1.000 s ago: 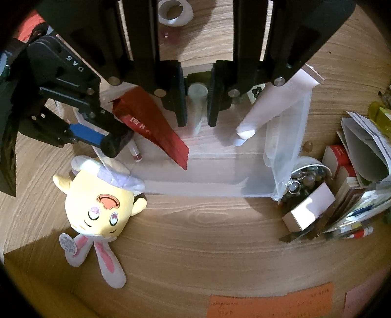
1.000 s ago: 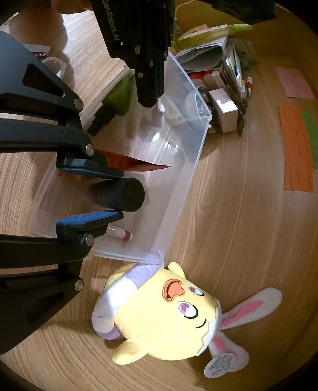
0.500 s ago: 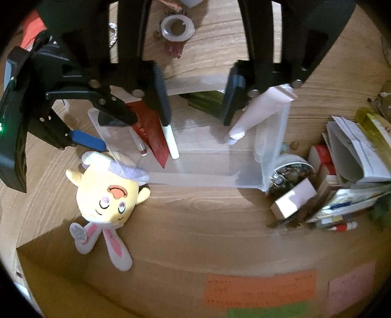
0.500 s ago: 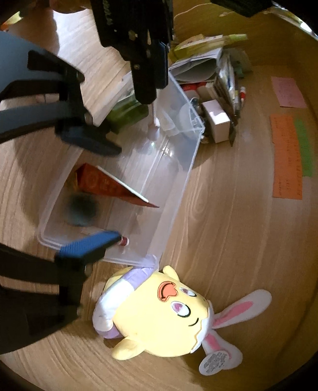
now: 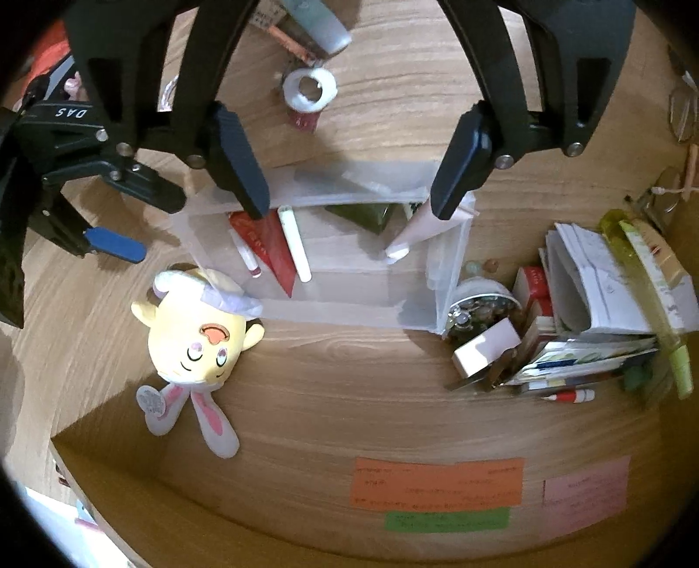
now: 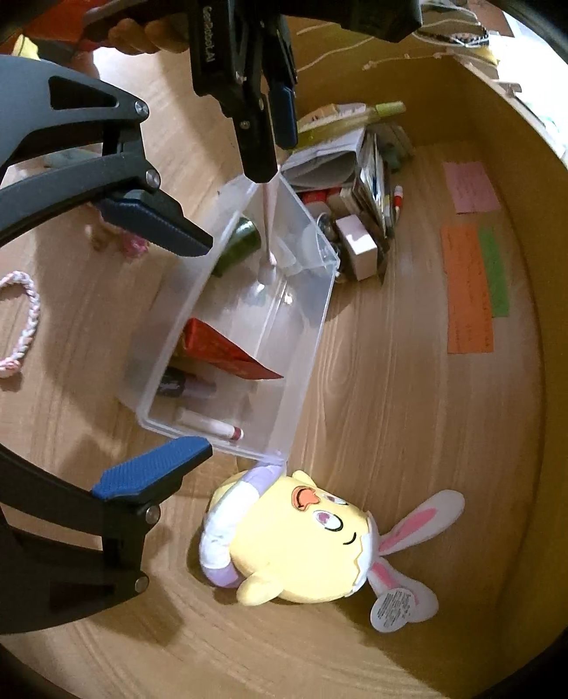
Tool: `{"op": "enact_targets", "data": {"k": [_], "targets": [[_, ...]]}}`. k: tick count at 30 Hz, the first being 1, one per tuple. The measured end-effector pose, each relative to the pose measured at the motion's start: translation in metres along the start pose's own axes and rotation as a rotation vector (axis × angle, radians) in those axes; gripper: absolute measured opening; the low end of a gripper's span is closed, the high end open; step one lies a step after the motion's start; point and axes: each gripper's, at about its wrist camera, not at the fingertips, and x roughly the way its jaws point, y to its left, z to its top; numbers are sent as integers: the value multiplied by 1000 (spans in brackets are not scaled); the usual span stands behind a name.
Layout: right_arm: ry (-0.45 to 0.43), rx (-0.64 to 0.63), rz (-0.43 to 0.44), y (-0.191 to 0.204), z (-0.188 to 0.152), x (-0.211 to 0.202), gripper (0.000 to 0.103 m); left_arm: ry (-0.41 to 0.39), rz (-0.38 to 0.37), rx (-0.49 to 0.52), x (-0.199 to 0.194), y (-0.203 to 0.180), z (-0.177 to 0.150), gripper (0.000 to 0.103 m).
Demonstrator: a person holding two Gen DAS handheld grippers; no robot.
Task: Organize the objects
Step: 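Grasp the pale blue bottle with the left gripper while the right grasps the braided bracelet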
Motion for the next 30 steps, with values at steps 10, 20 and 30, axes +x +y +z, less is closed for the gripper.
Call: {"op": "enact_targets", "data": {"k": [10, 20, 30], "targets": [[25, -35, -16, 3, -26, -18, 86, 52, 25, -8, -14, 10, -32, 77], [103, -5, -12, 3, -56, -7, 89, 135, 34, -19, -15, 14, -70, 77], [175, 84, -21, -7, -84, 1, 89, 217, -14, -47, -1, 12, -101, 77]]}}
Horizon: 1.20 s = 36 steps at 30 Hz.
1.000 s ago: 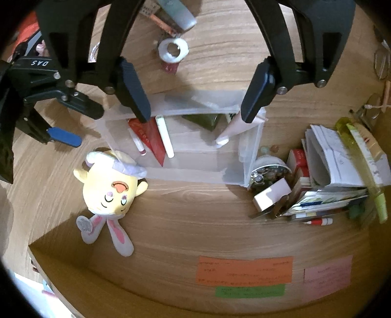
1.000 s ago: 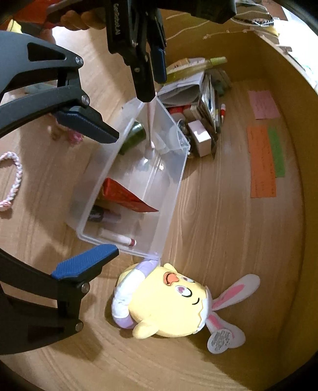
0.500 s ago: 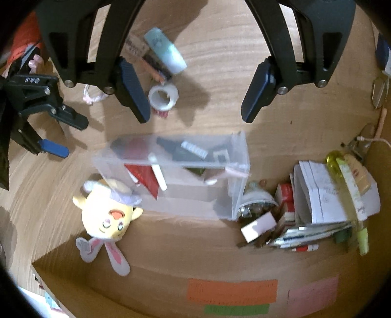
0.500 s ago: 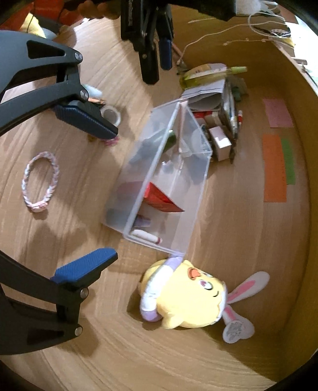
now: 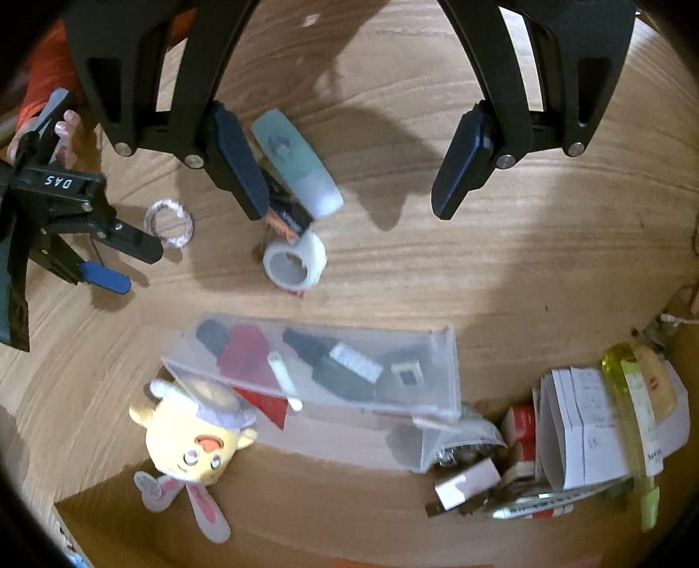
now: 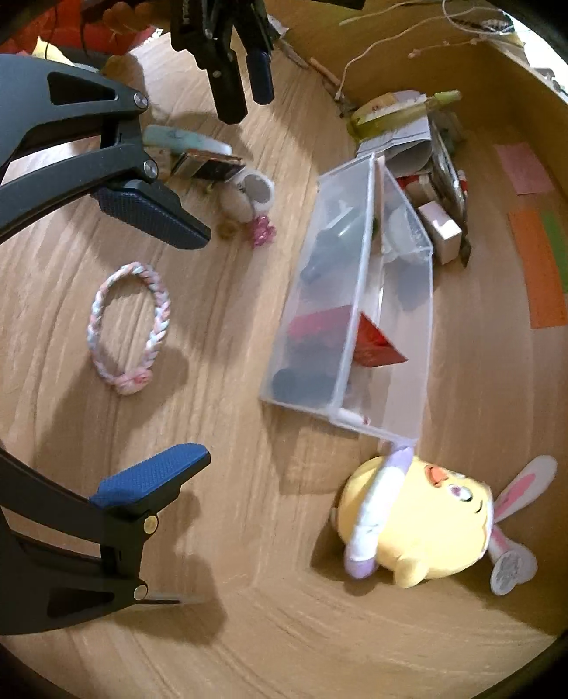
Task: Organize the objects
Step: 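Grasp the pale blue bottle with the left gripper while the right grasps the braided bracelet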
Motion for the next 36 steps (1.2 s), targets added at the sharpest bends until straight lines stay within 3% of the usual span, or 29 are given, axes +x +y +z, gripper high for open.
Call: {"op": "enact_targets", "data": {"k": [10, 16, 23, 28, 32, 36], "targets": [[43, -6, -1, -1, -24, 0, 89, 63, 5, 37, 21, -11, -13, 77], [69, -18, 13, 2, -31, 3, 89, 43, 10, 23, 22, -12, -15, 77], [112, -36, 21, 9, -34, 19, 90, 26, 68, 52, 19, -10, -20, 56], [92, -49, 4, 14, -35, 20, 89, 15, 79, 52, 18, -8, -20, 43], [68, -47, -10, 13, -36, 18, 75, 9, 51, 61, 19, -11, -20, 29], [52, -30, -22, 11, -34, 16, 44, 9, 7, 46, 18, -8, -19, 24]]}}
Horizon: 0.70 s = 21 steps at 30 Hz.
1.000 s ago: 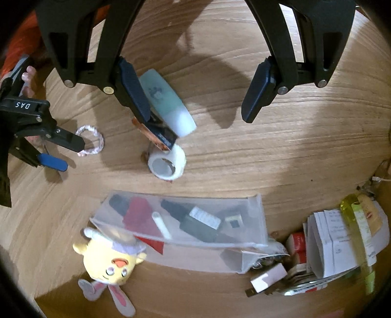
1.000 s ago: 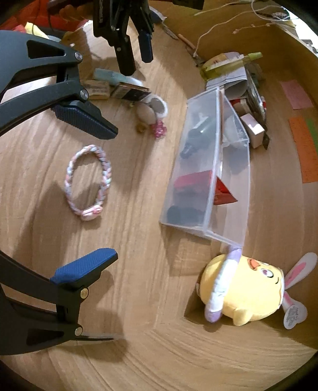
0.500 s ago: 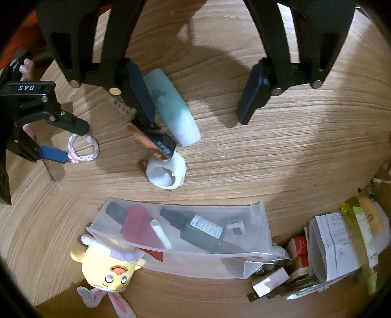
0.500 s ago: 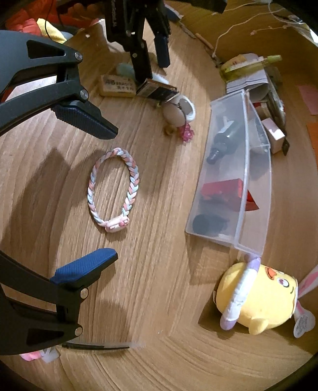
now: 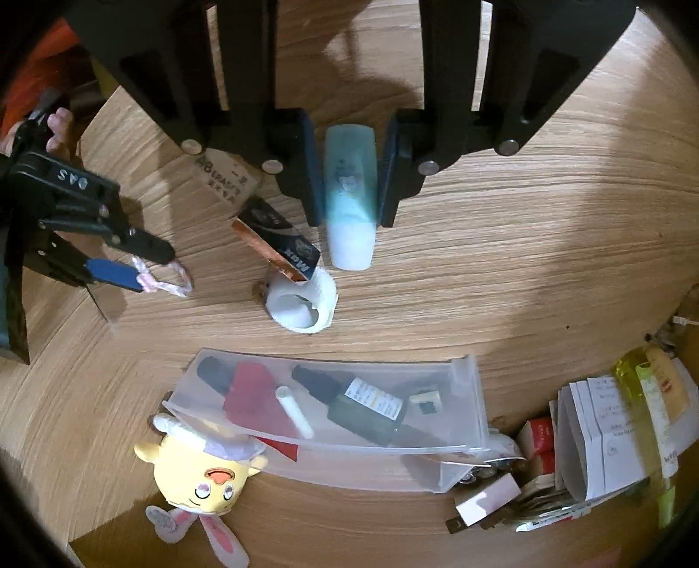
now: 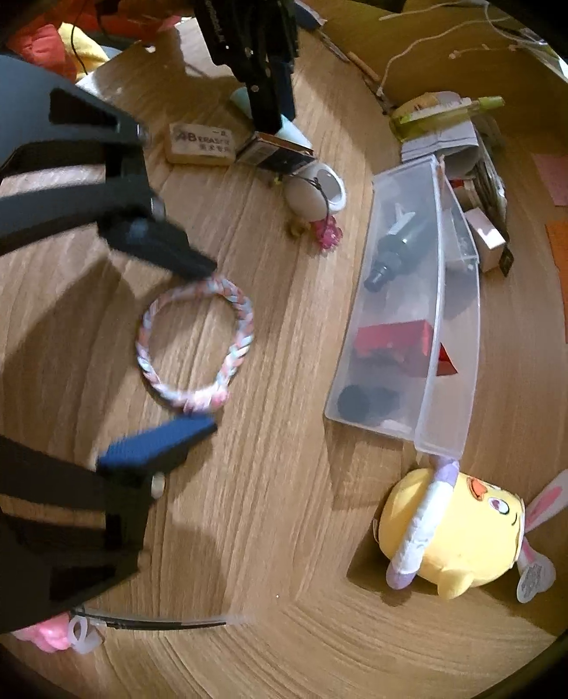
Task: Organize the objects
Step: 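Grasp the pale blue bottle with the left gripper while the right grasps the braided bracelet, then carry the blue bottle and braided bracelet over the clear bin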
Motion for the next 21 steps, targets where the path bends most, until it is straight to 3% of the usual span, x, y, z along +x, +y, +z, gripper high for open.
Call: {"op": "enact_targets", "data": {"k": [3, 4, 21], "targets": [[-7, 10, -5, -1, 2, 0, 20, -3, -16, -20, -1, 3, 0, 24], [-8, 12, -7, -2, 3, 0, 17, -3, -18, -27, -2, 4, 0, 24], [-100, 74, 44, -7, 25, -22, 12, -114, -3, -85, -32, 18, 15, 24]]}}
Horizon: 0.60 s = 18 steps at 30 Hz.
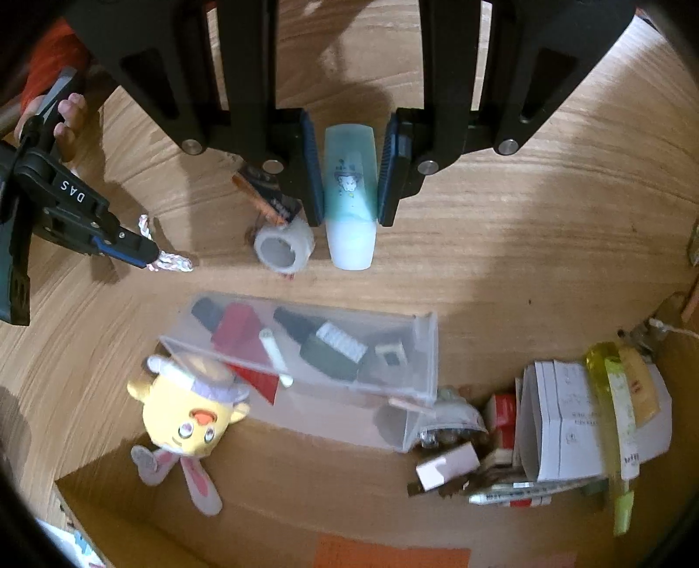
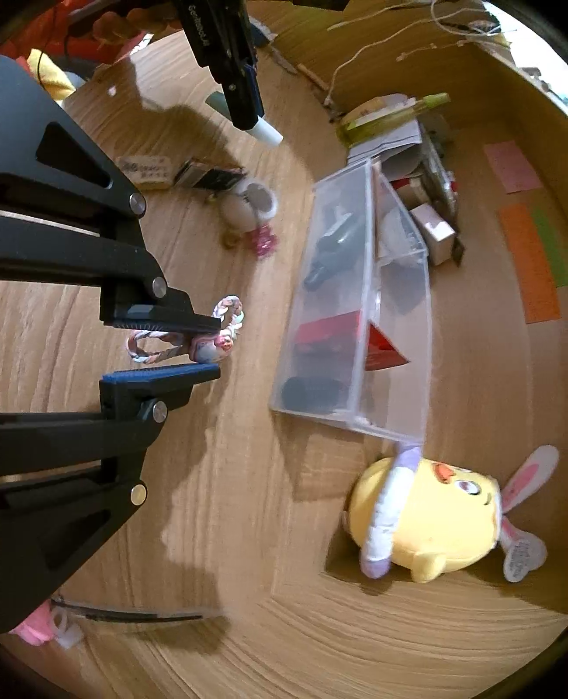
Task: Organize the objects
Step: 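Carry the blue bottle and braided bracelet over the clear bin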
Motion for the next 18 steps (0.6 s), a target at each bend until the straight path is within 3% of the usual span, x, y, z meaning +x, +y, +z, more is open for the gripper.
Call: {"op": "enact_targets", "data": {"k": [18], "targets": [[-164, -21, 51, 18, 44, -33, 12, -127, 4, 21, -22, -9, 41, 24]]}}
